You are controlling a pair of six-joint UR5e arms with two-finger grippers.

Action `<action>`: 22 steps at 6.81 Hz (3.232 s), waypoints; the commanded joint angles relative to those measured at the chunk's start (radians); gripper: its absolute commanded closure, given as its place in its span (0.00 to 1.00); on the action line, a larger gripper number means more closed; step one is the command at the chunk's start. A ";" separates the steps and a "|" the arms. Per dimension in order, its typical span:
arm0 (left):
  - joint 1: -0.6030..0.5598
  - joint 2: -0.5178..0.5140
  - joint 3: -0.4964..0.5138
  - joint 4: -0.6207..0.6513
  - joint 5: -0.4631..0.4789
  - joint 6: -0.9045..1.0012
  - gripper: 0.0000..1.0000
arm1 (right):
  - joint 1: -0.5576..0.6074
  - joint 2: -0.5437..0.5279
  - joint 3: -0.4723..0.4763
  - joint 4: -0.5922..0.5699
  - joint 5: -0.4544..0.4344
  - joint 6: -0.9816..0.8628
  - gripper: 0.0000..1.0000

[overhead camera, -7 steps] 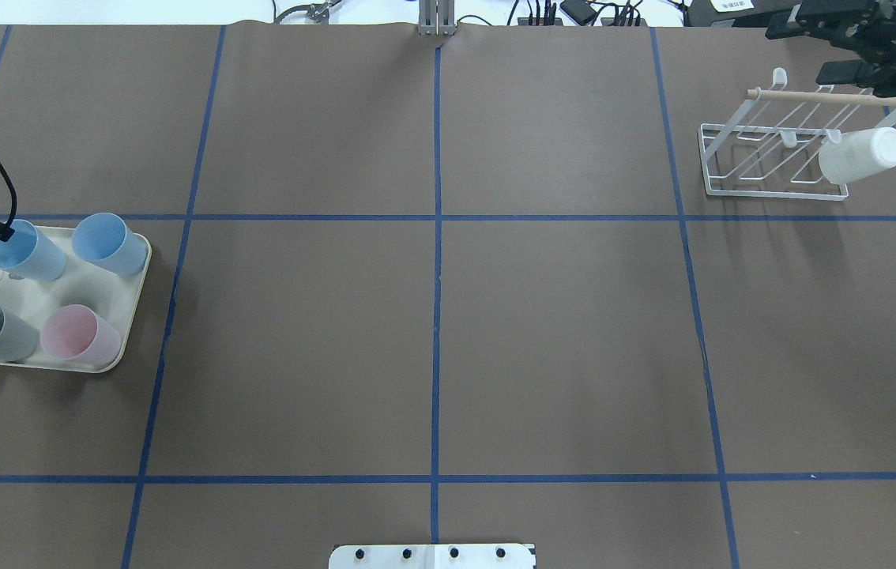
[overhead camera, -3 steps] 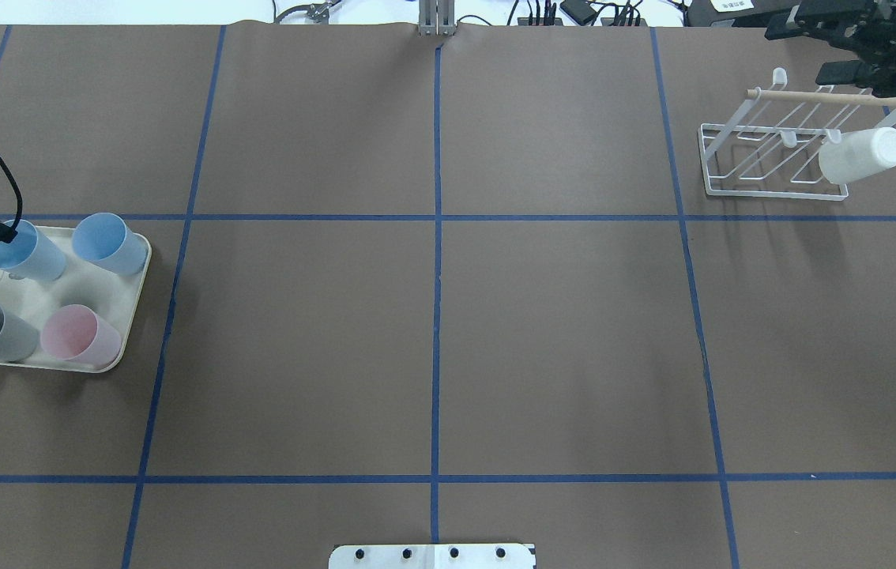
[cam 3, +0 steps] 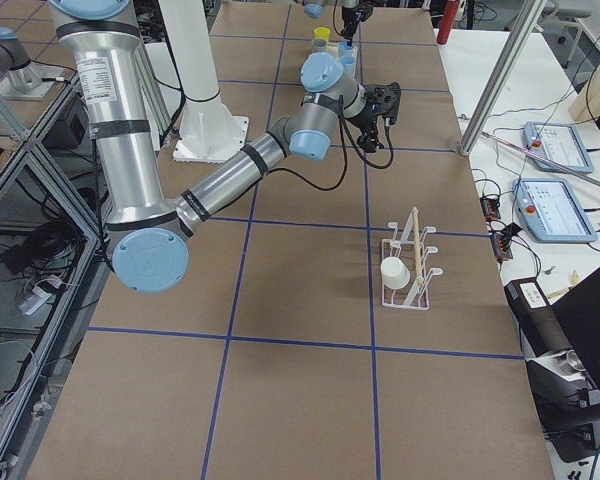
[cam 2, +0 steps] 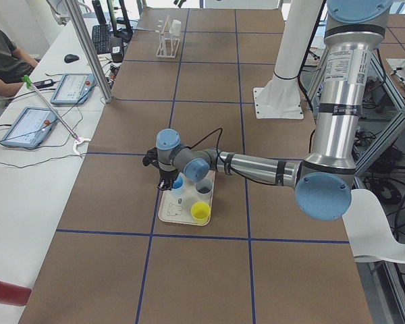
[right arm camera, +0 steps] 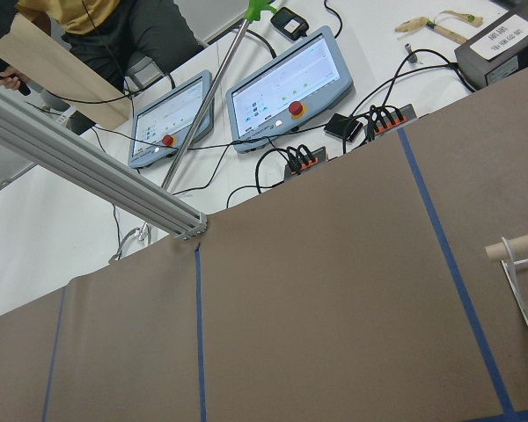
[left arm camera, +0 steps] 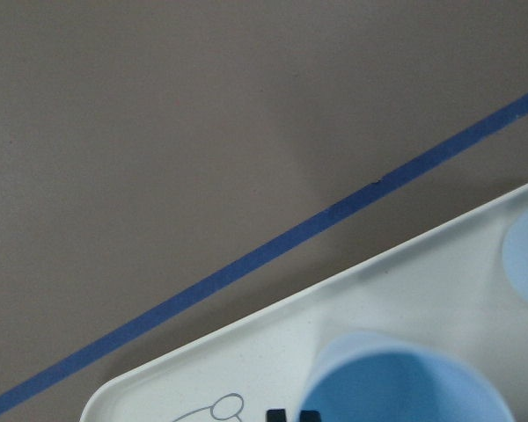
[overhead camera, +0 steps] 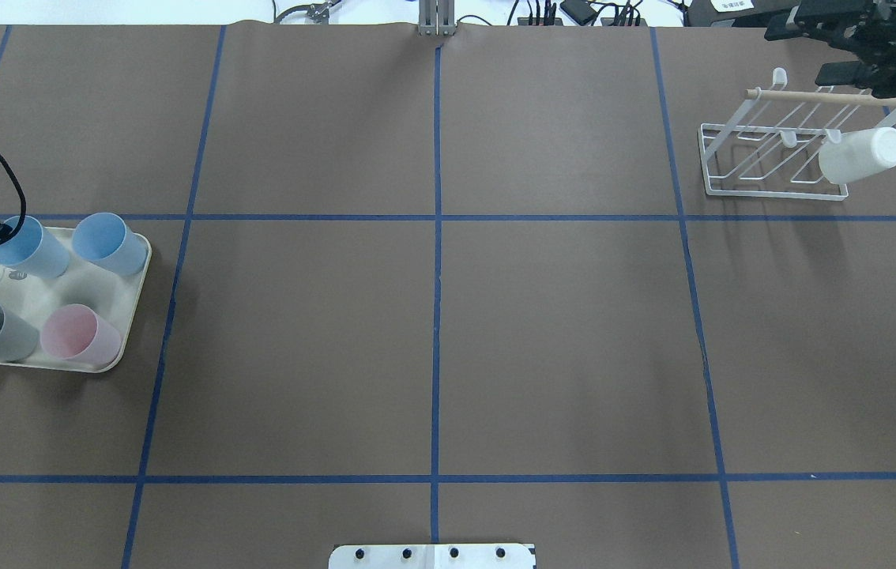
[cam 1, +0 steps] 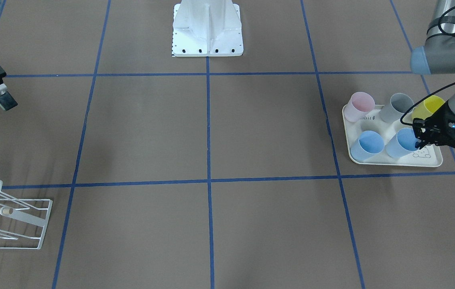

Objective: Transfer IKEA cup to right arm and place on rack

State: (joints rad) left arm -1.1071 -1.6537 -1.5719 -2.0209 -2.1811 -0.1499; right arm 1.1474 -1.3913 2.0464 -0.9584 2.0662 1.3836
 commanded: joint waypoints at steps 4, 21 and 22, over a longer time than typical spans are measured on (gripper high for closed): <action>-0.161 0.013 -0.100 0.042 0.055 -0.008 1.00 | 0.000 0.002 0.000 0.001 0.000 0.003 0.00; 0.312 -0.339 -0.215 -1.053 0.516 -2.346 1.00 | -0.334 0.166 -0.203 0.720 -0.465 0.762 0.00; 0.343 -0.343 -0.211 -1.062 0.550 -2.360 1.00 | -0.378 0.187 -0.204 0.721 -0.510 0.762 0.00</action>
State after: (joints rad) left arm -0.7982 -1.9939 -1.7865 -3.0502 -1.6881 -2.4579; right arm 0.8265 -1.2231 1.8434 -0.2488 1.6237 2.1430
